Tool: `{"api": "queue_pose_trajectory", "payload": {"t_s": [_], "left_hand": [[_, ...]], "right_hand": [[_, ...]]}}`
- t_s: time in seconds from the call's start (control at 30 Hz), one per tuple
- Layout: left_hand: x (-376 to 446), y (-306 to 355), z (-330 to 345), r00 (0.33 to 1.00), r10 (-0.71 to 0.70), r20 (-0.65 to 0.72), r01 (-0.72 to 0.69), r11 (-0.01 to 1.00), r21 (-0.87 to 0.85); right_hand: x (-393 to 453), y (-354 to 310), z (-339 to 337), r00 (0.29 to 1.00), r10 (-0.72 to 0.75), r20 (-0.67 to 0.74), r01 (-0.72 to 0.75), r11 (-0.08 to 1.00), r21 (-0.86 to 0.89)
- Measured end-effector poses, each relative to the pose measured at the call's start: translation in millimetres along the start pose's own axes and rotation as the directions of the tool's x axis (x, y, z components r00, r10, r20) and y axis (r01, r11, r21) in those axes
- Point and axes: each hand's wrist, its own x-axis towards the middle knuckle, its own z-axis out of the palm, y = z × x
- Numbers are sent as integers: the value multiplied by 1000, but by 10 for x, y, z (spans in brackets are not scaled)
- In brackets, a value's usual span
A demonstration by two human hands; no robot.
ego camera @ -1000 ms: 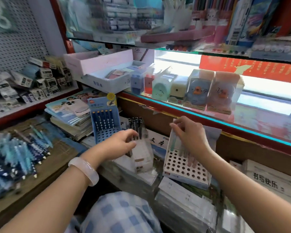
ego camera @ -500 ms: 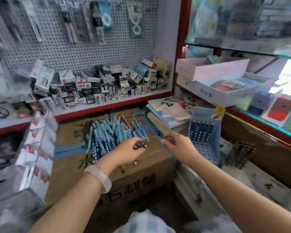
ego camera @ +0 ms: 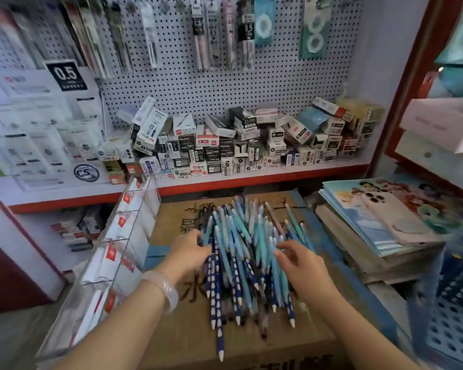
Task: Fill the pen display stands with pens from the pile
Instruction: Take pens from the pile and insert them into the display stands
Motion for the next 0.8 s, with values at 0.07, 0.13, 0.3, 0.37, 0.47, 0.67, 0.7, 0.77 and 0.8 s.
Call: {"api": "queue_pose_trajectory", "payload": {"t_s": [0.07, 0.13, 0.3, 0.37, 0.47, 0.67, 0.7, 0.77, 0.8], "left_hand": [[195, -4, -4, 998, -53, -31, 53, 999, 1], [379, 8, 13, 995, -92, -30, 92, 996, 1], [709, 92, 78, 982, -179, 67, 177, 983, 41], [788, 112, 83, 975, -202, 90, 191, 974, 123], [881, 107, 86, 970, -234, 69, 216, 954, 209], [980, 6, 126, 979, -200, -41, 203, 942, 268], [985, -12, 132, 979, -199, -47, 204, 943, 262], [1016, -49, 146, 979, -194, -57, 202, 953, 225], [1034, -67, 148, 979, -189, -73, 200, 959, 203]], "right_hand": [[41, 85, 19, 1000, 2, -13, -1, 1000, 22], [82, 169, 19, 1000, 14, -27, -13, 999, 41], [172, 235, -53, 997, 56, -61, -50, 994, 101], [187, 232, -90, 996, 59, -71, -51, 992, 117], [198, 255, -106, 994, 70, -82, -60, 990, 125], [182, 309, -86, 994, 90, -66, -82, 989, 122], [178, 307, -89, 994, 89, -66, -81, 989, 124], [171, 299, -95, 994, 92, -66, -83, 988, 128], [169, 298, -95, 993, 96, -65, -87, 987, 132]]}}
